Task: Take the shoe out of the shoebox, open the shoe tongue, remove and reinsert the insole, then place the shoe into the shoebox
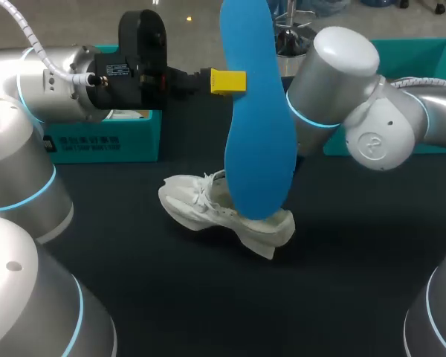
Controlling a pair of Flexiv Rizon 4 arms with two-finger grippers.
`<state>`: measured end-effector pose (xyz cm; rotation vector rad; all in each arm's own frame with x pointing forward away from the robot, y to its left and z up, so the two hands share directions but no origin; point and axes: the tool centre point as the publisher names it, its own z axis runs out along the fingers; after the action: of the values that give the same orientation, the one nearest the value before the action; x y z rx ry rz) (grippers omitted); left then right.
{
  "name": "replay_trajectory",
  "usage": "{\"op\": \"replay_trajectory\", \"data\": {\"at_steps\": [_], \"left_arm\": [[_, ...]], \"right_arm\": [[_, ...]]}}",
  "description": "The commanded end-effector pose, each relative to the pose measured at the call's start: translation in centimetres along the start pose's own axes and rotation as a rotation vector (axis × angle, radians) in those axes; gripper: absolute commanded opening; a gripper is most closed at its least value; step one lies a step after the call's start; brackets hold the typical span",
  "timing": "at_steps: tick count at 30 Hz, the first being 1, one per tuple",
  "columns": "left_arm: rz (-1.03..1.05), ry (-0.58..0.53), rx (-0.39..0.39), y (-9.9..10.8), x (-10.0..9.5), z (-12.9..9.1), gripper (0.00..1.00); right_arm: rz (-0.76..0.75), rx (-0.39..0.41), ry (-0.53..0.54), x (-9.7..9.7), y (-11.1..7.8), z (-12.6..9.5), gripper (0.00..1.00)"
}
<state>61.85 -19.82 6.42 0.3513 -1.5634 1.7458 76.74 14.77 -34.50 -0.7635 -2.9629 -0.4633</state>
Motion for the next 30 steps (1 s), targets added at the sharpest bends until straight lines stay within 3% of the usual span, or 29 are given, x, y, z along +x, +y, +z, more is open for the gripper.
{"op": "replay_trajectory", "data": {"at_steps": [1, 2, 9, 11, 14, 17, 30], "left_arm": [[0.001, 0.0, 0.003, 0.1, 0.0, 0.1, 0.0], [0.001, 0.0, 0.003, 0.1, 0.0, 0.1, 0.0], [0.001, 0.0, 0.003, 0.1, 0.0, 0.1, 0.0], [0.001, 0.0, 0.003, 0.1, 0.0, 0.1, 0.0], [0.001, 0.0, 0.003, 0.1, 0.0, 0.1, 0.0], [0.001, 0.0, 0.003, 0.1, 0.0, 0.1, 0.0], [0.001, 0.0, 0.003, 0.1, 0.0, 0.1, 0.0]], "right_arm": [[0.053, -0.054, -0.006, -0.1, -0.3, -0.3, 0.0], [0.109, -0.107, -0.01, -0.3, -0.3, -0.7, 0.0], [0.451, -0.196, 0.043, -0.1, -0.8, -1.1, 0.0], [0.54, -0.262, 0.063, 0.2, -0.9, -0.9, 0.0], [0.62, -0.264, 0.095, 0.6, -0.8, -0.5, 0.0], [0.621, -0.319, 0.071, 0.7, 0.0, -0.6, 0.0], [0.655, -0.288, 0.054, 0.3, -0.2, -0.7, 0.0]]}}
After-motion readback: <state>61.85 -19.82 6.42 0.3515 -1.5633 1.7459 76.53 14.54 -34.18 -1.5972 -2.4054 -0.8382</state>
